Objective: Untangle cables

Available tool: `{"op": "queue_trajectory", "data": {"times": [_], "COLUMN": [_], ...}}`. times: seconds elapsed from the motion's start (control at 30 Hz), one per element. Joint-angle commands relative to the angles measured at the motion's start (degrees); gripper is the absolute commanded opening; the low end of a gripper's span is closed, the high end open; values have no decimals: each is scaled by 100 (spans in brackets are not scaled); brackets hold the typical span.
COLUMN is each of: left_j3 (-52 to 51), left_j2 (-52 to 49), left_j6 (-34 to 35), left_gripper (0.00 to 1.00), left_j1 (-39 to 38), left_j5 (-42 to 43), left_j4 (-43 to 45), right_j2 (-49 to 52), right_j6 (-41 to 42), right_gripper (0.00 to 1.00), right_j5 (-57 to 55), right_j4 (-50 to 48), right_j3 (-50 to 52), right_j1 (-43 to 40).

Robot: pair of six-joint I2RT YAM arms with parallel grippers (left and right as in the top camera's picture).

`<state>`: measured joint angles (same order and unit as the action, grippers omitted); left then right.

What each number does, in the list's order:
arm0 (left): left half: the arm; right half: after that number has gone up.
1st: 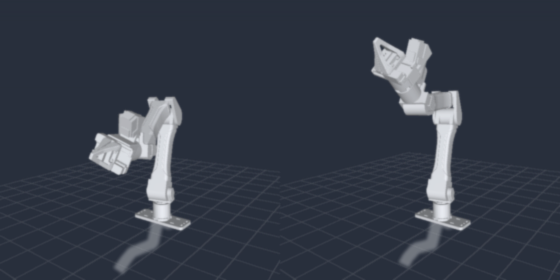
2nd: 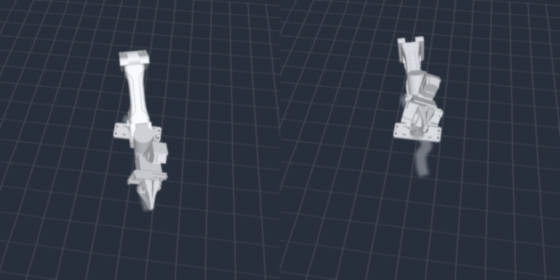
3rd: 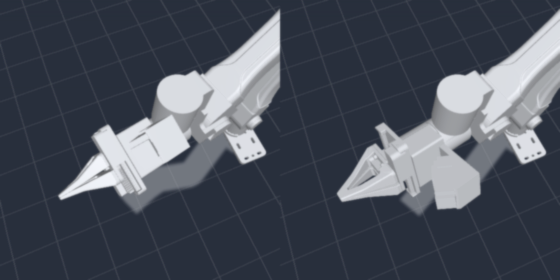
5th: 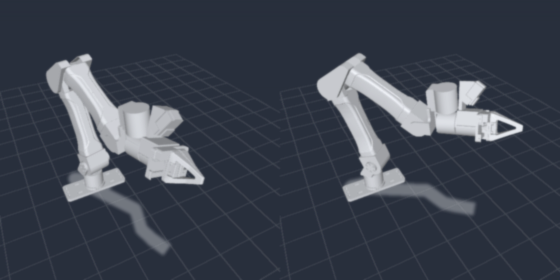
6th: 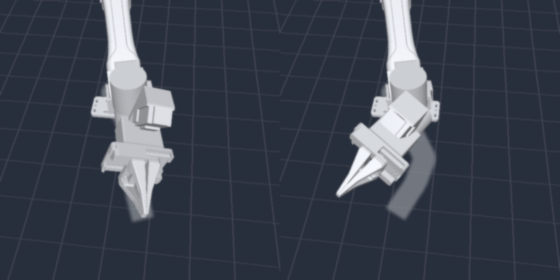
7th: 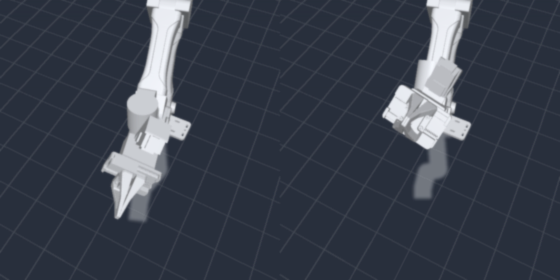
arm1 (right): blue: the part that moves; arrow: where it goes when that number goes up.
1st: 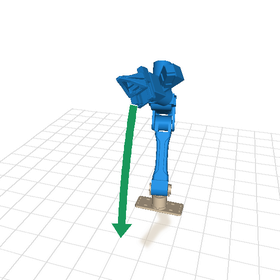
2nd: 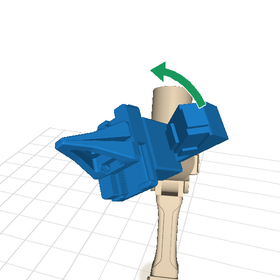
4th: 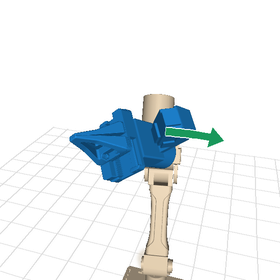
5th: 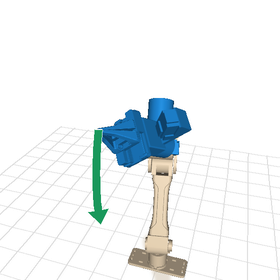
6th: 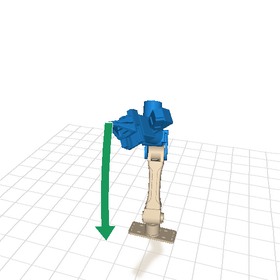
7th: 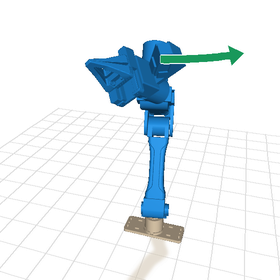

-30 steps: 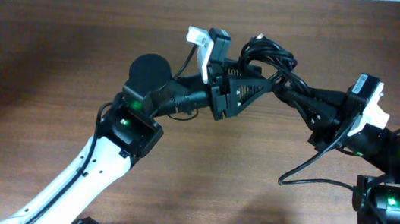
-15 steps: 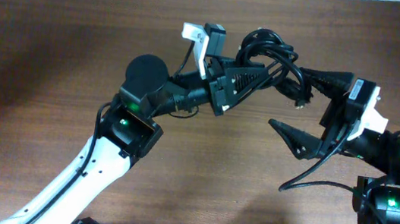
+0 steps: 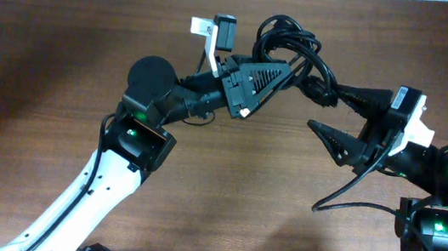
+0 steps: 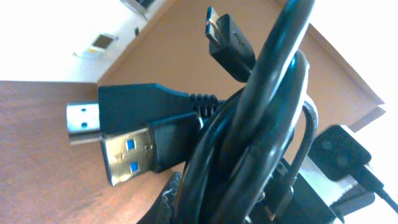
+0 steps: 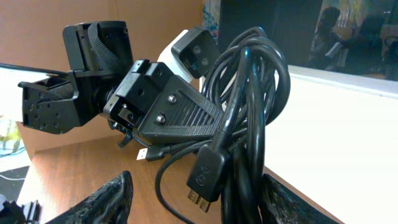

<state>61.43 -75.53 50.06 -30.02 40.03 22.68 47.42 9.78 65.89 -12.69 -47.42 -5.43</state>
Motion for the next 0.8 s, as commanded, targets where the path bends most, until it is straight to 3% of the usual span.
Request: {"op": "queue_trajectory", "data": {"times": [0.0, 0.2, 0.37, 0.53, 0.63, 0.77], "left_j3": [57, 57, 57, 55, 55, 55], "left_j2": [66, 66, 66, 66, 66, 66], "left_j6": [229, 629, 629, 629, 627, 623], "left_gripper": [0, 0, 0, 0, 0, 0], "left_j1": [7, 9, 7, 2, 2, 2], "left_j5": [339, 719, 782, 885, 931, 1126], "left_j4": [234, 756, 772, 743, 723, 730], "right_j2": [-55, -55, -55, -55, -55, -55], "right_j6": [-79, -210, -208, -203, -203, -203], "right_gripper": [68, 73, 62, 59, 48, 49], "right_j5": [-11, -13, -11, -13, -59, -328], "right_j4": [-22, -20, -31, -308, -415, -433], "right_j3": [-48, -48, -48, -48, -48, -48], "right_j1": [11, 11, 11, 11, 11, 11]}}
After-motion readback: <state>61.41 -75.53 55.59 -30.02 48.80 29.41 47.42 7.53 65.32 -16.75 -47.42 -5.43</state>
